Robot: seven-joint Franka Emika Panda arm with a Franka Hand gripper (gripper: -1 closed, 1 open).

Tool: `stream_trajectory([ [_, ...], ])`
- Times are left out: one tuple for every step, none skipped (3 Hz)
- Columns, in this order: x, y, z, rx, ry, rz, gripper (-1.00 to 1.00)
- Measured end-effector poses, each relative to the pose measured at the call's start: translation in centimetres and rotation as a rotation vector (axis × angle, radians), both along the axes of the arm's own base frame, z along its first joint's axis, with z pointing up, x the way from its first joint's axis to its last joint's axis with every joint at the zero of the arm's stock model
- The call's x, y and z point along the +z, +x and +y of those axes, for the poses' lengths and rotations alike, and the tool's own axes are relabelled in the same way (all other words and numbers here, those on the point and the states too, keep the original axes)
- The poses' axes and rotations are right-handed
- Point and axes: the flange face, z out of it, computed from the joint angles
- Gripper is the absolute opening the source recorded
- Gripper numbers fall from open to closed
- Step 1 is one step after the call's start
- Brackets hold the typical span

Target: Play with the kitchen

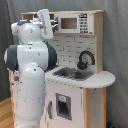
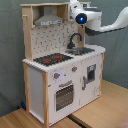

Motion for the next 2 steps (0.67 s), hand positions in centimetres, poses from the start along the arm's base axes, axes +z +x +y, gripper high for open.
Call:
stream_trajectory([
  [-0.2, 1.1, -0.1, 0.062, -0.025, 0.003, -1.0],
  [1.2, -2.3, 2.8, 0.053, -0.041, -0.046, -1.0],
])
